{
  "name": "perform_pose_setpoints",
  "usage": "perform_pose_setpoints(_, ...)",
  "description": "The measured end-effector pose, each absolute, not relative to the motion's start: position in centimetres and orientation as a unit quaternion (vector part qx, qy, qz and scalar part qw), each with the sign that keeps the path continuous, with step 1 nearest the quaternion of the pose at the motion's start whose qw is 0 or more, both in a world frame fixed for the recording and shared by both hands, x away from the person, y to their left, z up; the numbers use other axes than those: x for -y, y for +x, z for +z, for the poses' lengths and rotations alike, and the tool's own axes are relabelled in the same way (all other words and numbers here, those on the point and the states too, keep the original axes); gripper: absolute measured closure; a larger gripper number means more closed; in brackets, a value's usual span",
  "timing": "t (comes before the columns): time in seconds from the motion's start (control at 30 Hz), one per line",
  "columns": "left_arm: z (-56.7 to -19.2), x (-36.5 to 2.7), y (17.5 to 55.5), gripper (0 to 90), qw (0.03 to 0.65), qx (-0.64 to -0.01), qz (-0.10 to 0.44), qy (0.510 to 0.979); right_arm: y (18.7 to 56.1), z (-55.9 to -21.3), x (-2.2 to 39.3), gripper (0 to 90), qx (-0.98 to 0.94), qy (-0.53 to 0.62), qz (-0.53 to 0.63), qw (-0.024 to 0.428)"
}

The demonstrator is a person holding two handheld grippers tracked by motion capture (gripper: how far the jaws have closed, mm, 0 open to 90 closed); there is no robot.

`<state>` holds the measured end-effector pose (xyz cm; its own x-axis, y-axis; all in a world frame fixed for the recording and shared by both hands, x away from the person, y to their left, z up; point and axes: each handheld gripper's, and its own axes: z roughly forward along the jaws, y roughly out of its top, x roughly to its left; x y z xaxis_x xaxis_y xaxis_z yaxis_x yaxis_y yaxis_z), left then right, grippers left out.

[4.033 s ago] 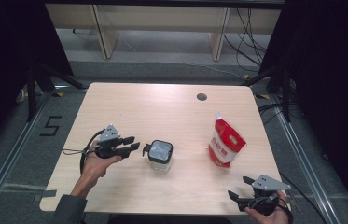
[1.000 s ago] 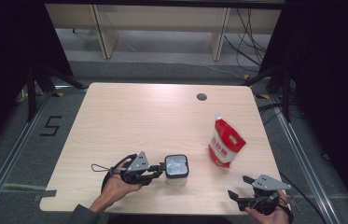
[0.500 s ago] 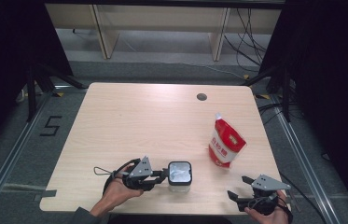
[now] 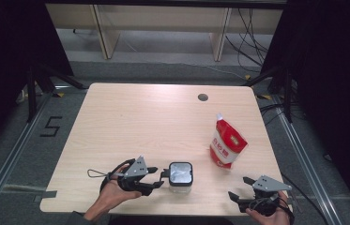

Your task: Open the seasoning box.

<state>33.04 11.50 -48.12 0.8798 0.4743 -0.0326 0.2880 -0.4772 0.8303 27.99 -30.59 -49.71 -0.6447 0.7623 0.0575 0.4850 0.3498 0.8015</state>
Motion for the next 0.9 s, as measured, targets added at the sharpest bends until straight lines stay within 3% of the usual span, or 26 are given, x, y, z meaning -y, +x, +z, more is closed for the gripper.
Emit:
perform_pose_setpoints(0.17,-47.6,-12.2,32.2,35.0,0.471,-0.247,0.1,0.841,27.8,-49.7,30.4,19.6,-0.803,0.394,0.417,0.164)
perform_pose_setpoints(0.37,-46.8,-12.6,32.0,36.3,0.473,-0.256,0.1,0.837,27.9,-49.6,30.3,19.6,-0.807,0.381,0.417,0.171)
perform_pose_setpoints(0.5,-46.2,-12.6,31.7,44.9,0.492,-0.257,0.096,0.827,27.9,-49.6,30.3,22.4,-0.808,0.378,0.416,0.175)
perform_pose_setpoints(0.53,-45.8,-12.6,31.6,52.8,0.494,-0.242,0.102,0.829,27.9,-49.6,30.1,22.2,-0.806,0.381,0.42,0.169)
perform_pose_setpoints(0.73,-44.8,-12.2,31.7,73.8,0.501,-0.22,0.116,0.829,27.8,-49.5,29.9,21.7,-0.803,0.387,0.423,0.162)
perform_pose_setpoints(0.9,-44.6,-10.8,31.9,82.3,0.501,-0.218,0.119,0.829,27.9,-49.6,29.7,23.1,-0.805,0.378,0.426,0.168)
